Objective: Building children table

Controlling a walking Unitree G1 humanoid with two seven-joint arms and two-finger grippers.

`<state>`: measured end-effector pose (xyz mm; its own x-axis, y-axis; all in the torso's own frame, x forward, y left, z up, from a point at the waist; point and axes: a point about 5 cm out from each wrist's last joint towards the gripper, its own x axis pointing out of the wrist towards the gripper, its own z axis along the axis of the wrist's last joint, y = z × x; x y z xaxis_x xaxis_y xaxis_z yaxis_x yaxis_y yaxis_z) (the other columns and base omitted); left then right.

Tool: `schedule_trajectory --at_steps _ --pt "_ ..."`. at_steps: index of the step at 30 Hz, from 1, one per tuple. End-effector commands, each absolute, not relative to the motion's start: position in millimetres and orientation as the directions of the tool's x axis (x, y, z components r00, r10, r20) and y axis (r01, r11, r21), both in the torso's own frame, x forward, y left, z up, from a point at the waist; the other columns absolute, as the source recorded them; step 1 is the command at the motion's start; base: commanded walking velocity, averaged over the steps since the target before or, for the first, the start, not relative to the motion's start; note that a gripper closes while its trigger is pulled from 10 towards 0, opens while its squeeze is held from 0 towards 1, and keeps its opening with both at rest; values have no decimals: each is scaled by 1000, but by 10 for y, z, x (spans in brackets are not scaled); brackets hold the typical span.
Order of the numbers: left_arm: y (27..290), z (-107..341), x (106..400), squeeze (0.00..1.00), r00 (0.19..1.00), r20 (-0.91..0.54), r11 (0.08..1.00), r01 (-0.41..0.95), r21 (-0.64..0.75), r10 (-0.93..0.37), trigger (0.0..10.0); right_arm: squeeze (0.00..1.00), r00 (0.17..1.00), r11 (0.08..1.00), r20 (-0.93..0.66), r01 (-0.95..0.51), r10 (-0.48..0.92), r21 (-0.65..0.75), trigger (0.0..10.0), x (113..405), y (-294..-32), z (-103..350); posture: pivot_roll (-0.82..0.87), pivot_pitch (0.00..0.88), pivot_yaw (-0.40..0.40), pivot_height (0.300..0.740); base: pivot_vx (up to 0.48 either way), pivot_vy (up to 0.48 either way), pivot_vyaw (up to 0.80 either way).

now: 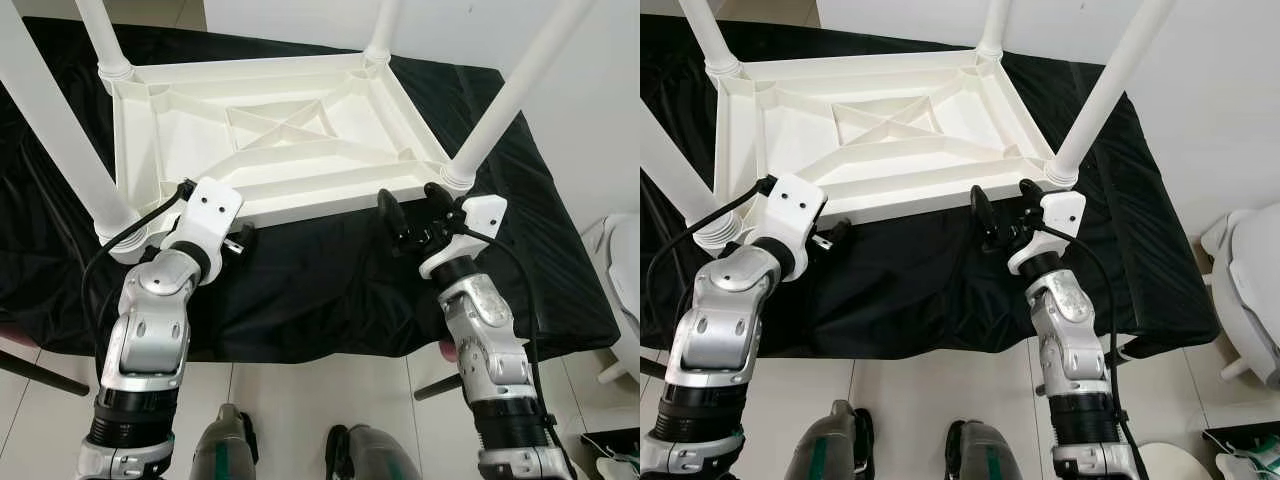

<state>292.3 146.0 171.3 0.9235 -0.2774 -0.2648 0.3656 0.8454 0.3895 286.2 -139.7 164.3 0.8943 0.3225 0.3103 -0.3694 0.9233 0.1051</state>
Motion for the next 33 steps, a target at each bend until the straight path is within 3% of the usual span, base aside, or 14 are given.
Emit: schedule_trajectory --at_steps 1,2,3,9,18,33 --pt "1471 1717 2968 255 966 -209 862 236 448 -155 10000 0 892 915 301 -386 338 115 10000 2836 -1371 1629 -25 70 -46 740 0 0 0" --pt "1456 1707 2982 255 965 -212 857 240 456 -157 10000 0 889 912 300 -394 346 117 10000 2828 -1357 1630 -25 70 -46 740 0 0 0" --pt "1438 1648 3006 0 953 -257 846 265 463 -158 10000 0 887 910 301 -399 351 116 10000 2825 -1347 1638 -29 65 -43 740 0 0 0" --pt "1405 1480 3030 0 916 -357 779 356 517 -182 10000 0 883 911 310 -400 352 106 10000 2831 -1372 1697 -40 52 -38 740 0 0 0" --pt "1589 1509 3094 0 922 -365 825 304 476 -129 10000 0 893 921 303 -377 333 101 10000 2811 -1420 1705 -50 45 -36 740 0 0 0" --pt "1708 1485 3081 0 917 -382 824 301 480 -113 10000 0 890 916 289 -391 352 91 10000 2791 -1412 1712 -57 53 -51 740 0 0 0"
